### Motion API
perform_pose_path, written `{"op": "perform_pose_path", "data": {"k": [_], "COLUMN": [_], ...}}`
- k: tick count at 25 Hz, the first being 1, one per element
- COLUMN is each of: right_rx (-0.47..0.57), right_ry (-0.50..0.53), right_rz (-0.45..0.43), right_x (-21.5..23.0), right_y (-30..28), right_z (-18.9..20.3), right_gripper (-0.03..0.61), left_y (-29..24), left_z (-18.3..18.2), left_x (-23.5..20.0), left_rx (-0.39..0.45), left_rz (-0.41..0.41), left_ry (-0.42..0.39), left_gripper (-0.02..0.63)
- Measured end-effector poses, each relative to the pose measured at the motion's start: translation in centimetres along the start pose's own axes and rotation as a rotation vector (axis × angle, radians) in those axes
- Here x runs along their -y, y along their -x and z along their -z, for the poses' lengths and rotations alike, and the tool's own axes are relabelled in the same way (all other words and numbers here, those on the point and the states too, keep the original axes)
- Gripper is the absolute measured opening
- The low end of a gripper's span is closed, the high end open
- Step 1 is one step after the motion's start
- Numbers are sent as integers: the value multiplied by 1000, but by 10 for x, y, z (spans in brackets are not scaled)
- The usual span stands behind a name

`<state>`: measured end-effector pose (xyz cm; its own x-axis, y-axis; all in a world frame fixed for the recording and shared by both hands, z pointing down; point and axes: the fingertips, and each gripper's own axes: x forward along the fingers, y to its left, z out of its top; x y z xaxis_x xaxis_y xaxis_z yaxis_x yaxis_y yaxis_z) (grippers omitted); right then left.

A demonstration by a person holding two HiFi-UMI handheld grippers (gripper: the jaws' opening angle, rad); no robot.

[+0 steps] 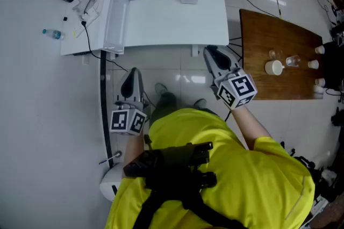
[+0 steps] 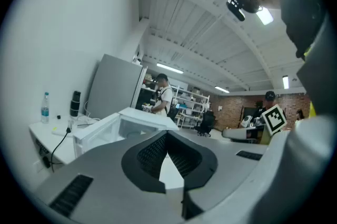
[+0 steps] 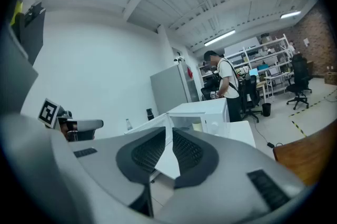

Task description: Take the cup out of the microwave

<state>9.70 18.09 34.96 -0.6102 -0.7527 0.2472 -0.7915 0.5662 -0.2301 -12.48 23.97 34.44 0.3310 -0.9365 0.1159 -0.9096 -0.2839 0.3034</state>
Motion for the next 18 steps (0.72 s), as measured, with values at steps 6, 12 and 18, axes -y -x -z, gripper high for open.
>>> {"op": "perform_pose_path", "data": {"k": [6, 12, 18], "right_rx": [1, -21, -75], "right_ry": [-6, 32, 26], "right_rz": [17, 86, 152], "right_x": [-50, -56, -4], "right_y": [-71, -169, -279], "right_z": [-8, 1, 26], "right_gripper": [175, 424, 511], "left_y": [-14, -30, -71], "left_z": [-15, -37, -37], "left_x": [-66, -131, -146], "left_rx": [-91, -85, 2], "left_rz": [4, 8, 64], "left_ry": [-53, -66, -15], "left_gripper": [-3, -3, -3]}}
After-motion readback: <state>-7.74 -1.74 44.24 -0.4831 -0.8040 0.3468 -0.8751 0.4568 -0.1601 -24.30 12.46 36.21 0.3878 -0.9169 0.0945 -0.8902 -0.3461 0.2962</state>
